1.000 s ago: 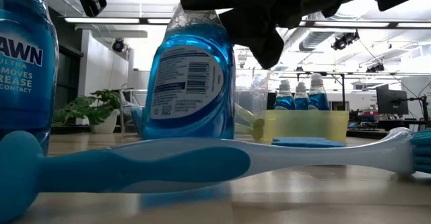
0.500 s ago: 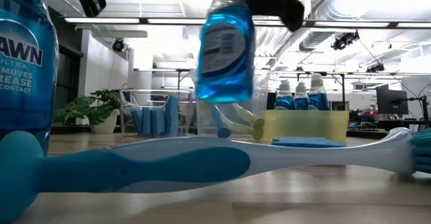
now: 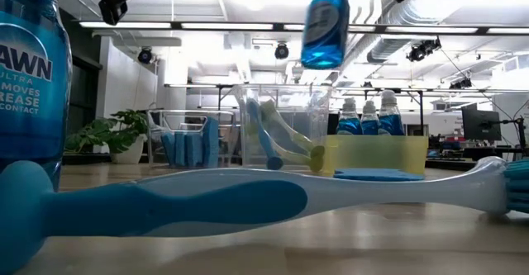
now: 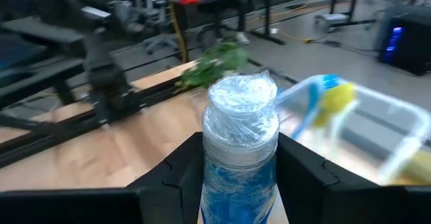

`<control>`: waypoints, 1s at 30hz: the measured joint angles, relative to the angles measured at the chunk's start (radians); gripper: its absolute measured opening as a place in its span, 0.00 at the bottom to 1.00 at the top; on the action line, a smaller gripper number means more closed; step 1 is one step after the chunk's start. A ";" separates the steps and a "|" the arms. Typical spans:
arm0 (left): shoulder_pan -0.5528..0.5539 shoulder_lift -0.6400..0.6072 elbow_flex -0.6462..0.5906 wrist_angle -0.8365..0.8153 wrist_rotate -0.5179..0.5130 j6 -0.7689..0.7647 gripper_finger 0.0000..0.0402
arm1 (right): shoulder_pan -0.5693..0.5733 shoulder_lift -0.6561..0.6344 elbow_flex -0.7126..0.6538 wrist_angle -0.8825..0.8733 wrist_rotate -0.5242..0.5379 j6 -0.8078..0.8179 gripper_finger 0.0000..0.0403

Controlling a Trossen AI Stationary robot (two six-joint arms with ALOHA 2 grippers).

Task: Pick & Place Kitchen Sink Supplies
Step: Put the right dishwashing liquid into the yellow bin

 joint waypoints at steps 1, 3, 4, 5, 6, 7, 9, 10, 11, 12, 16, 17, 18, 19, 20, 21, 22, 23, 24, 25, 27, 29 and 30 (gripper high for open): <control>0.000 0.000 0.000 0.000 -0.009 -0.002 0.52 | -0.011 -0.023 0.000 -0.026 0.002 -0.002 0.35; 0.000 0.000 0.000 0.000 -0.028 -0.008 0.52 | -0.037 -0.067 0.000 -0.069 0.004 -0.014 0.35; 0.000 0.000 0.000 0.000 -0.040 -0.008 0.52 | -0.050 -0.087 0.001 -0.093 0.004 -0.016 0.35; 0.000 0.000 0.000 0.000 -0.050 -0.008 0.52 | -0.065 -0.105 0.001 -0.116 0.004 -0.016 0.35; 0.000 0.001 0.000 0.000 -0.060 -0.008 0.52 | -0.080 -0.121 0.001 -0.137 0.004 -0.016 0.35; 0.000 0.004 0.000 0.000 -0.075 -0.008 0.52 | -0.095 -0.136 0.001 -0.161 0.004 -0.015 0.35; 0.000 0.010 0.000 0.001 -0.097 -0.008 0.52 | -0.126 -0.160 0.001 -0.211 0.005 -0.004 0.35; 0.000 0.014 0.000 0.000 -0.103 -0.008 0.52 | -0.142 -0.168 0.001 -0.236 0.008 0.012 0.35; 0.000 0.021 0.000 0.000 -0.107 -0.008 0.52 | -0.159 -0.175 0.001 -0.257 0.008 0.029 0.35; 0.000 0.028 0.000 0.001 -0.111 -0.008 0.52 | -0.176 -0.180 0.001 -0.277 0.007 0.045 0.35; 0.000 0.061 0.000 0.001 -0.134 0.000 0.52 | -0.234 -0.184 0.001 -0.329 0.002 0.056 0.35; 0.000 0.071 0.000 0.001 -0.142 -0.002 0.52 | -0.248 -0.182 0.001 -0.334 -0.003 0.067 0.35; 0.000 0.082 0.000 0.003 -0.149 -0.008 0.52 | -0.260 -0.178 0.001 -0.342 -0.009 0.086 0.35; 0.000 0.092 0.000 0.008 -0.151 -0.008 0.52 | -0.271 -0.178 0.001 -0.356 -0.017 0.110 0.35; 0.000 0.102 0.000 0.012 -0.155 -0.008 0.52 | -0.280 -0.175 0.001 -0.376 -0.023 0.137 0.35; 0.000 0.113 0.000 0.017 -0.158 -0.008 0.52 | -0.289 -0.170 0.000 -0.398 -0.024 0.167 0.35; 0.000 0.121 0.000 0.018 -0.162 -0.008 0.52 | -0.297 -0.167 -0.006 -0.416 -0.023 0.199 0.35; 0.000 0.127 0.000 0.016 -0.162 -0.008 0.52 | -0.303 -0.163 -0.013 -0.433 -0.022 0.229 0.35; 0.000 0.134 0.000 0.014 -0.162 -0.008 0.52 | -0.308 -0.159 -0.023 -0.447 -0.023 0.255 0.35; 0.000 0.139 0.000 0.017 -0.163 -0.007 0.52 | -0.312 -0.153 -0.037 -0.449 -0.022 0.277 0.35; 0.000 0.144 0.000 0.015 -0.163 0.003 0.52 | -0.319 -0.142 -0.068 -0.433 -0.020 0.317 0.35; 0.000 0.144 0.000 0.016 -0.163 0.015 0.52 | -0.329 -0.129 -0.095 -0.411 -0.016 0.344 0.35; 0.000 0.144 0.000 0.017 -0.166 0.020 0.52 | -0.331 -0.122 -0.107 -0.400 -0.009 0.355 0.35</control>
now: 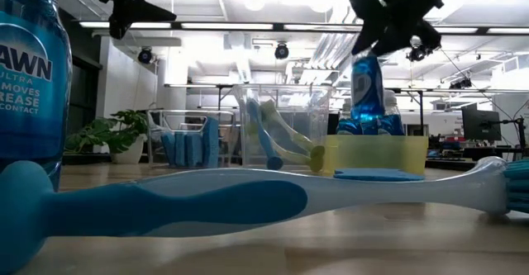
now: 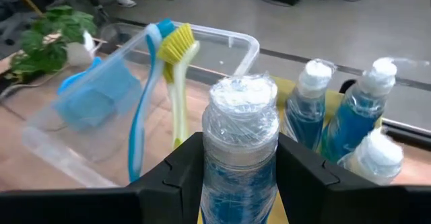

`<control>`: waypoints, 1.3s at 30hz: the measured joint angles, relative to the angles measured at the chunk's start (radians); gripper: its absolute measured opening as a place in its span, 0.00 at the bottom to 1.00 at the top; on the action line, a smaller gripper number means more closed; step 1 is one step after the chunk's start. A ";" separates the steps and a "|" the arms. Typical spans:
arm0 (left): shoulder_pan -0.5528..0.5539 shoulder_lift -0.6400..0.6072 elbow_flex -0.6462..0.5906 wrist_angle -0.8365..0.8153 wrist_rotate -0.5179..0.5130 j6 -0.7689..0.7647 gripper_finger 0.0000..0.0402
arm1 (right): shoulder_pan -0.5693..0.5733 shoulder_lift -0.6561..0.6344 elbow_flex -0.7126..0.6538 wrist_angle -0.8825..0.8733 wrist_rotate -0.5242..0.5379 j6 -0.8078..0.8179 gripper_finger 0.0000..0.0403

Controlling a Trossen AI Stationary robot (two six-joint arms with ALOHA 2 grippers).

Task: Pick & Place Kitchen Sink Supplies
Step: Put the right dishwashing liquid into the yellow bin

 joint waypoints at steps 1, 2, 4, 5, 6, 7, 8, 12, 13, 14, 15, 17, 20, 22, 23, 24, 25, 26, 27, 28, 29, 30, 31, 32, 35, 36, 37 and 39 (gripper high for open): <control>0.000 0.000 0.000 0.000 -0.009 0.003 0.52 | -0.003 0.008 -0.014 0.020 0.009 0.004 0.35; 0.000 0.000 0.000 -0.001 -0.017 0.004 0.52 | -0.006 0.016 -0.027 0.045 0.020 0.004 0.35; 0.000 -0.002 0.000 -0.001 -0.028 0.006 0.52 | -0.013 0.033 -0.051 0.103 0.045 -0.015 0.35; 0.000 -0.002 0.000 -0.001 -0.034 0.006 0.52 | -0.019 0.042 -0.062 0.133 0.057 -0.023 0.35; 0.000 -0.002 0.000 -0.001 -0.035 0.007 0.52 | -0.026 0.051 -0.074 0.165 0.065 -0.036 0.35; 0.000 -0.002 0.000 -0.002 -0.039 0.014 0.52 | -0.033 0.061 -0.087 0.201 0.071 -0.043 0.35; 0.000 -0.002 0.000 -0.002 -0.042 0.020 0.52 | -0.042 0.071 -0.099 0.232 0.076 -0.050 0.35; 0.000 -0.002 0.000 -0.002 -0.048 0.024 0.52 | -0.087 0.106 -0.126 0.284 0.084 -0.059 0.35; 0.000 -0.002 0.000 -0.002 -0.048 0.024 0.52 | -0.101 0.116 -0.129 0.293 0.081 -0.060 0.35; 0.000 -0.002 0.000 -0.001 -0.048 0.024 0.52 | -0.114 0.126 -0.131 0.299 0.075 -0.060 0.35; 0.000 -0.002 0.000 -0.002 -0.047 0.024 0.52 | -0.129 0.137 -0.131 0.301 0.065 -0.064 0.35; 0.000 -0.002 0.000 -0.002 -0.043 0.024 0.52 | -0.158 0.158 -0.132 0.324 0.031 -0.102 0.35; 0.000 -0.002 0.000 -0.002 -0.041 0.024 0.52 | -0.197 0.196 -0.132 0.410 -0.028 -0.182 0.35; 0.000 -0.002 0.000 -0.002 -0.041 0.024 0.52 | -0.221 0.224 -0.132 0.448 -0.048 -0.215 0.35; 0.000 -0.002 0.000 -0.002 -0.041 0.024 0.52 | -0.232 0.237 -0.132 0.460 -0.055 -0.222 0.35; 0.000 -0.002 0.000 -0.002 -0.040 0.024 0.52 | -0.244 0.248 -0.132 0.466 -0.057 -0.222 0.35; 0.000 -0.002 0.000 -0.001 -0.040 0.024 0.52 | -0.256 0.256 -0.132 0.469 -0.058 -0.221 0.35; 0.000 -0.002 0.000 -0.002 -0.040 0.024 0.52 | -0.268 0.261 -0.132 0.470 -0.059 -0.217 0.35; 0.000 -0.002 0.000 -0.002 -0.040 0.024 0.52 | -0.278 0.266 -0.132 0.472 -0.063 -0.213 0.35; 0.000 -0.002 0.000 -0.001 -0.040 0.024 0.52 | -0.289 0.270 -0.132 0.474 -0.074 -0.213 0.35; 0.000 -0.002 0.000 -0.002 -0.040 0.024 0.52 | -0.298 0.276 -0.132 0.477 -0.085 -0.215 0.35; 0.000 -0.002 0.000 -0.001 -0.040 0.024 0.52 | -0.307 0.280 -0.132 0.483 -0.099 -0.221 0.35; 0.000 -0.002 0.000 -0.002 -0.040 0.024 0.52 | -0.315 0.282 -0.132 0.497 -0.113 -0.234 0.35; 0.000 -0.002 0.000 -0.002 -0.040 0.024 0.52 | -0.323 0.284 -0.132 0.518 -0.126 -0.248 0.35; 0.000 -0.002 0.000 -0.002 -0.039 0.024 0.52 | -0.347 0.290 -0.132 0.563 -0.156 -0.288 0.35; 0.000 -0.002 0.000 -0.002 -0.039 0.024 0.52 | -0.353 0.290 -0.132 0.565 -0.151 -0.292 0.35; 0.000 -0.002 0.000 -0.001 -0.039 0.024 0.52 | -0.362 0.290 -0.132 0.568 -0.148 -0.297 0.35; 0.000 -0.002 0.000 -0.002 -0.039 0.024 0.52 | -0.380 0.290 -0.132 0.570 -0.151 -0.308 0.35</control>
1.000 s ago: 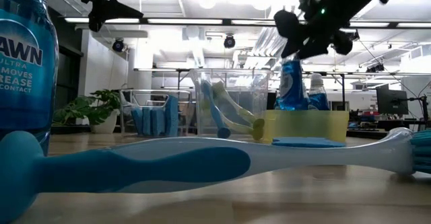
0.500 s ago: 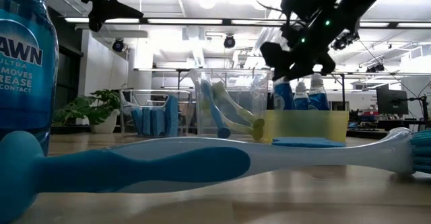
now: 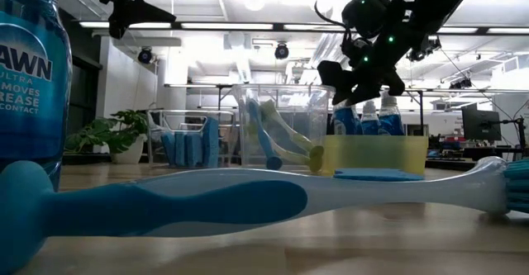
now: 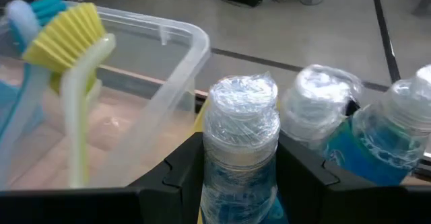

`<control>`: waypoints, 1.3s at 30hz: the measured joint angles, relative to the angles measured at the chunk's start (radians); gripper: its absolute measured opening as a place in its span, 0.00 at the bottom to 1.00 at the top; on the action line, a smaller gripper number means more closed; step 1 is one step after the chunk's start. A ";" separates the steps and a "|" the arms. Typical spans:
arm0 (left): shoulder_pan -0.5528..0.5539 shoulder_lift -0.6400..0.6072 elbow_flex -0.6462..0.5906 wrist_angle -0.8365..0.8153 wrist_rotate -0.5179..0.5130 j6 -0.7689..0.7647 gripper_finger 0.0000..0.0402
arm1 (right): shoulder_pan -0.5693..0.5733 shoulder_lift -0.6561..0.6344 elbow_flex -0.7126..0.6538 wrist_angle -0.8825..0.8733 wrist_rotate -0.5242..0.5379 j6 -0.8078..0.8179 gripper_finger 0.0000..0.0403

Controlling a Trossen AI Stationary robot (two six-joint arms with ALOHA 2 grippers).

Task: Pick & Place Kitchen Sink Supplies
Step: Put the right dishwashing liquid into the yellow bin

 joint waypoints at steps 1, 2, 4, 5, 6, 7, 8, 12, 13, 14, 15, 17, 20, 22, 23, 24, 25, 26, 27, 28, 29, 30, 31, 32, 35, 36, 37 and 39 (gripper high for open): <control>0.000 0.000 0.000 0.000 0.000 0.000 0.52 | -0.009 0.000 0.000 0.000 -0.008 -0.001 0.35; 0.000 0.000 0.000 0.000 0.000 0.000 0.52 | -0.017 0.000 0.000 -0.001 -0.020 -0.003 0.35; 0.000 0.000 0.000 0.000 0.000 0.000 0.52 | -0.032 0.000 0.000 0.000 -0.046 -0.005 0.35; 0.000 0.000 0.000 0.000 0.000 0.000 0.52 | -0.038 0.000 0.000 0.000 -0.050 -0.007 0.35; 0.000 0.000 0.000 0.000 0.000 0.000 0.52 | -0.043 0.000 0.000 0.001 -0.053 -0.007 0.35; 0.000 0.000 0.000 0.000 0.000 0.000 0.52 | -0.049 0.000 0.000 0.002 -0.059 -0.010 0.35; 0.000 0.000 0.000 0.000 0.000 0.000 0.52 | -0.056 0.000 0.000 0.007 -0.068 -0.019 0.35; 0.000 0.000 0.000 0.000 -0.001 0.000 0.52 | -0.083 0.014 0.001 0.055 -0.118 -0.061 0.35; 0.000 0.000 0.000 0.000 -0.001 0.000 0.52 | -0.087 0.018 0.001 0.058 -0.121 -0.062 0.35; 0.000 0.000 0.000 0.000 -0.001 0.000 0.52 | -0.091 0.021 0.002 0.058 -0.120 -0.061 0.35; 0.000 0.000 0.000 0.000 -0.001 0.000 0.52 | -0.094 0.022 0.002 0.058 -0.117 -0.060 0.35; 0.000 0.000 0.000 0.001 -0.001 -0.001 0.52 | -0.096 0.023 0.002 0.058 -0.118 -0.060 0.35; 0.000 0.000 0.000 0.000 -0.002 -0.001 0.52 | -0.096 0.023 0.002 0.056 -0.121 -0.060 0.35; 0.000 0.000 0.000 0.001 -0.002 -0.001 0.52 | -0.096 0.023 0.002 0.055 -0.129 -0.061 0.38; 0.000 0.000 0.000 0.000 -0.002 -0.001 0.52 | -0.094 0.023 0.002 0.055 -0.130 -0.059 0.39; 0.000 0.000 0.000 0.001 -0.002 -0.001 0.52 | -0.092 0.023 0.002 0.055 -0.129 -0.056 0.41; 0.000 0.000 0.000 0.001 -0.002 -0.001 0.52 | -0.091 0.023 0.002 0.055 -0.129 -0.056 0.42; 0.000 0.000 0.000 0.000 -0.002 -0.001 0.52 | -0.090 0.023 0.002 0.055 -0.130 -0.056 0.43; 0.000 0.000 0.000 0.000 -0.002 -0.001 0.52 | -0.089 0.024 0.002 0.054 -0.131 -0.056 0.44; 0.000 0.000 0.000 0.000 -0.002 -0.001 0.52 | -0.089 0.024 0.002 0.053 -0.131 -0.056 0.44; 0.000 0.000 0.000 0.000 -0.002 -0.001 0.52 | -0.089 0.024 0.002 0.053 -0.136 -0.057 0.44; 0.000 0.000 0.000 0.001 -0.002 -0.001 0.52 | -0.089 0.024 0.002 0.053 -0.146 -0.060 0.44; 0.000 0.000 0.000 0.000 -0.002 -0.001 0.52 | -0.089 0.024 0.002 0.054 -0.156 -0.061 0.45; 0.000 0.000 0.000 0.000 -0.002 -0.001 0.52 | -0.089 0.024 0.002 0.054 -0.164 -0.064 0.45; 0.000 0.000 0.000 0.000 -0.002 -0.001 0.52 | -0.088 0.024 0.003 0.051 -0.180 -0.084 0.45; 0.000 0.000 0.000 0.000 -0.002 -0.001 0.52 | -0.088 0.024 0.003 0.051 -0.185 -0.086 0.45; 0.000 0.000 0.000 0.000 -0.002 -0.001 0.52 | -0.088 0.023 0.003 0.049 -0.190 -0.086 0.45; 0.000 0.000 0.000 0.000 -0.002 -0.001 0.52 | -0.088 0.021 0.003 0.039 -0.195 -0.086 0.45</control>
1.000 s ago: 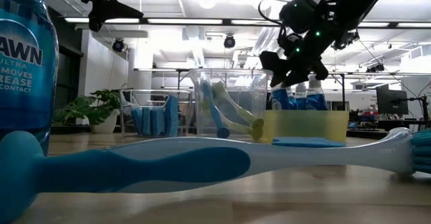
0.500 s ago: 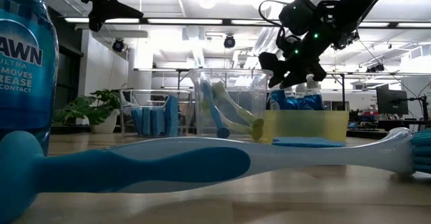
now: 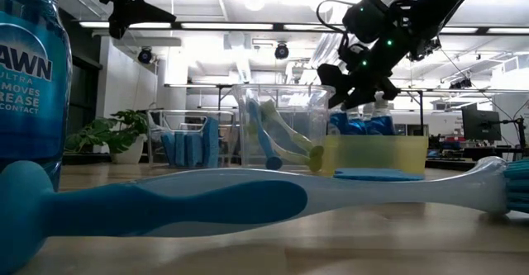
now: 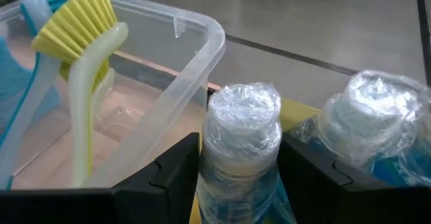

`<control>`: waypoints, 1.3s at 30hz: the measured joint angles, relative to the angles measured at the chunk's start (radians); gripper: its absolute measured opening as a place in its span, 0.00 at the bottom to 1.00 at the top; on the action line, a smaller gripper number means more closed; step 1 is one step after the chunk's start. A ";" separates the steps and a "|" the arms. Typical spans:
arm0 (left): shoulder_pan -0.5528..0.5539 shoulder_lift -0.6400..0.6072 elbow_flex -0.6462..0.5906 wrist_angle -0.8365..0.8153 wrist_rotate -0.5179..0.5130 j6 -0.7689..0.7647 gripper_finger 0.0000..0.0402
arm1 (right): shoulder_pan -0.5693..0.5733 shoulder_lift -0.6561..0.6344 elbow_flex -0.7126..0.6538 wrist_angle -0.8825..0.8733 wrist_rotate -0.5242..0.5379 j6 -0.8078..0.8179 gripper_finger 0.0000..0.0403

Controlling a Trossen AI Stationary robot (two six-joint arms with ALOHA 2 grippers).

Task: Pick & Place Kitchen Sink Supplies
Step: Put the right dishwashing liquid into the yellow bin, then put the dishwashing liquid into the yellow bin

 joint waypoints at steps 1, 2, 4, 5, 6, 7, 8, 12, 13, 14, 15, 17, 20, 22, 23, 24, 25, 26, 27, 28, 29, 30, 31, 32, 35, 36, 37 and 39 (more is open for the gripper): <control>0.000 0.000 0.000 0.000 0.001 0.000 0.52 | 0.000 0.000 0.000 -0.004 -0.004 0.000 0.45; 0.000 0.000 0.000 0.000 0.003 0.000 0.52 | 0.000 0.000 0.000 -0.004 -0.006 -0.001 0.45; 0.000 0.000 0.000 0.000 0.006 0.000 0.52 | 0.000 0.000 0.007 -0.017 -0.019 0.001 0.45; 0.000 0.000 0.000 0.000 0.010 0.000 0.52 | 0.000 0.000 0.014 -0.033 -0.026 0.003 0.45; 0.000 0.000 0.000 0.000 0.016 0.000 0.52 | 0.000 0.001 0.023 -0.049 -0.030 0.004 0.45; 0.000 0.000 0.000 0.000 0.019 0.000 0.52 | 0.000 0.001 0.032 -0.068 -0.036 0.004 0.45; 0.000 0.000 0.000 0.000 0.020 0.000 0.52 | 0.000 0.002 0.042 -0.084 -0.042 0.001 0.45; 0.000 0.000 0.000 0.000 0.021 0.000 0.52 | 0.000 0.004 0.089 -0.142 -0.042 -0.020 0.45; 0.000 0.000 0.000 0.000 0.022 0.000 0.52 | 0.000 0.003 0.095 -0.145 -0.040 -0.026 0.46; 0.000 0.000 0.000 0.000 0.022 0.000 0.52 | 0.000 0.003 0.097 -0.147 -0.039 -0.033 0.46; 0.000 0.000 0.000 0.000 0.022 0.000 0.52 | 0.000 0.003 0.098 -0.151 -0.038 -0.039 0.46; 0.000 0.000 0.000 0.000 0.022 0.000 0.52 | 0.000 0.003 0.106 -0.156 -0.044 -0.041 0.46; 0.000 0.000 0.000 0.000 0.022 0.000 0.52 | 0.000 0.001 0.108 -0.183 -0.044 -0.018 0.46; 0.000 0.000 0.000 0.000 0.022 0.000 0.52 | 0.000 0.001 0.108 -0.202 -0.046 -0.003 0.46; 0.000 0.000 0.000 0.000 0.022 0.000 0.52 | 0.000 0.001 0.108 -0.207 -0.047 0.003 0.46; 0.000 0.000 0.000 0.000 0.022 0.000 0.52 | 0.000 0.001 0.108 -0.210 -0.052 0.004 0.46; 0.000 0.000 0.000 0.000 0.022 0.000 0.52 | 0.000 0.001 0.108 -0.211 -0.065 0.004 0.46; 0.000 0.000 0.000 0.000 0.022 0.000 0.52 | 0.000 0.001 0.108 -0.212 -0.076 0.004 0.46; 0.000 0.000 0.000 0.000 0.022 0.000 0.52 | 0.000 0.000 0.108 -0.214 -0.086 0.004 0.46; 0.000 0.000 0.000 0.000 0.022 0.000 0.52 | 0.000 -0.005 0.107 -0.216 -0.095 0.004 0.46; 0.000 0.000 0.000 0.000 0.022 0.000 0.52 | 0.000 -0.011 0.107 -0.217 -0.096 0.004 0.46; 0.000 0.000 0.000 0.000 0.022 0.000 0.52 | 0.000 -0.019 0.107 -0.216 -0.095 0.004 0.46; 0.000 0.000 0.000 0.000 0.023 0.000 0.52 | 0.000 -0.028 0.107 -0.215 -0.094 0.004 0.46; 0.000 0.000 0.000 0.000 0.025 0.000 0.52 | 0.000 -0.037 0.107 -0.215 -0.093 0.004 0.46; 0.000 0.000 0.000 0.000 0.036 0.000 0.52 | -0.007 -0.071 0.107 -0.215 -0.093 -0.004 0.47; 0.000 0.000 0.000 0.000 0.046 0.000 0.52 | -0.007 -0.085 0.107 -0.216 -0.094 -0.004 0.49; 0.000 0.000 0.000 0.001 0.054 0.000 0.52 | -0.007 -0.099 0.107 -0.216 -0.096 -0.004 0.50; 0.000 0.000 0.000 0.001 0.073 0.000 0.52 | -0.007 -0.130 0.107 -0.217 -0.109 -0.005 0.54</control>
